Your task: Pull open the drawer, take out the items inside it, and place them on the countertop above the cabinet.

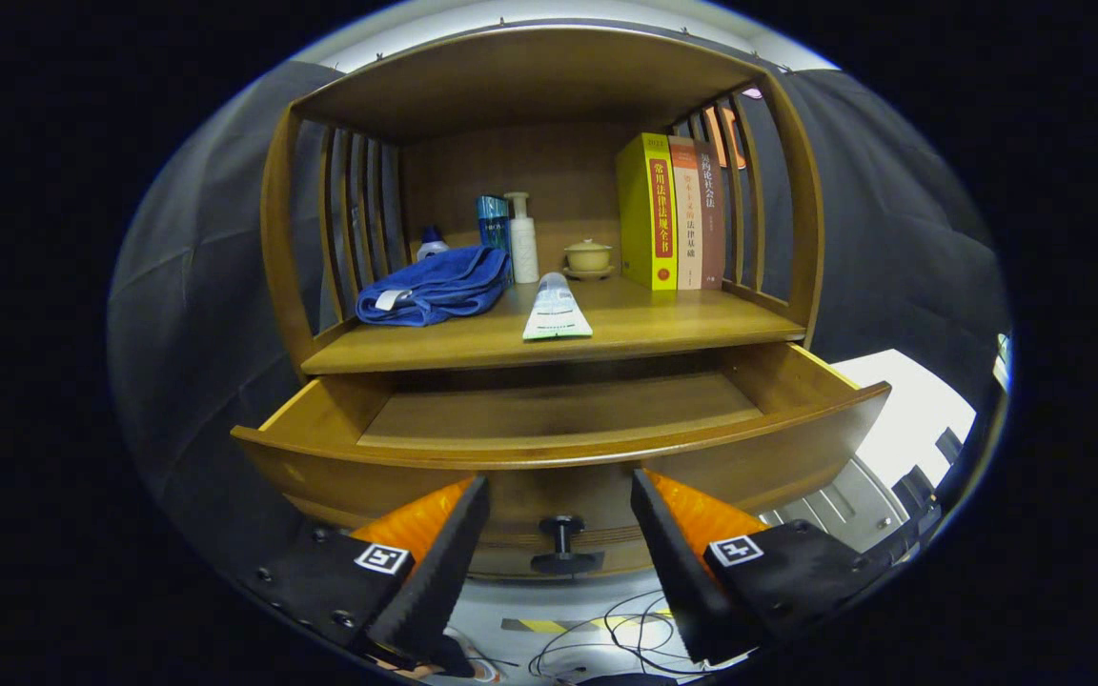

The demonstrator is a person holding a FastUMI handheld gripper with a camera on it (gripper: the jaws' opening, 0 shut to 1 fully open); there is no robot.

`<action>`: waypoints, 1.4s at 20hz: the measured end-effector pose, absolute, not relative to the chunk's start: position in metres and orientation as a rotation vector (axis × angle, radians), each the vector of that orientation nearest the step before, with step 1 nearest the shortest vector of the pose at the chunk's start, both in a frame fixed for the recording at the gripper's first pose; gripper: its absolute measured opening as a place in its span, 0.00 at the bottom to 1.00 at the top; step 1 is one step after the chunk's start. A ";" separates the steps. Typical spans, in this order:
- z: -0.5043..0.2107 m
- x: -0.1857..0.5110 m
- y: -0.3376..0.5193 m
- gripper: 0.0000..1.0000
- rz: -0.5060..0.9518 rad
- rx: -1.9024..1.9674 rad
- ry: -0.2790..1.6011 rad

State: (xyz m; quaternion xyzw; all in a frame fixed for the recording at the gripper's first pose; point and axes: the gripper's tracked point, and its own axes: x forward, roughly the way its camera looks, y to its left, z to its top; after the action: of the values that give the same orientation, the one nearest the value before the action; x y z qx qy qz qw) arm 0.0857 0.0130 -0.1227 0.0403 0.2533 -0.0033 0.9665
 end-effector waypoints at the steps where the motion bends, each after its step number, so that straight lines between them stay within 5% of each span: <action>1: -0.122 0.089 0.013 0.99 -0.008 0.088 0.507; 17: -0.132 0.183 0.014 0.99 -0.012 0.109 0.473; 28: -0.132 0.189 0.015 0.98 0.006 0.143 0.454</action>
State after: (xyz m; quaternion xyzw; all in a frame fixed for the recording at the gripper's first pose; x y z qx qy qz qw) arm 0.1891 0.0149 -0.1322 0.0706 0.2250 0.0030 0.9718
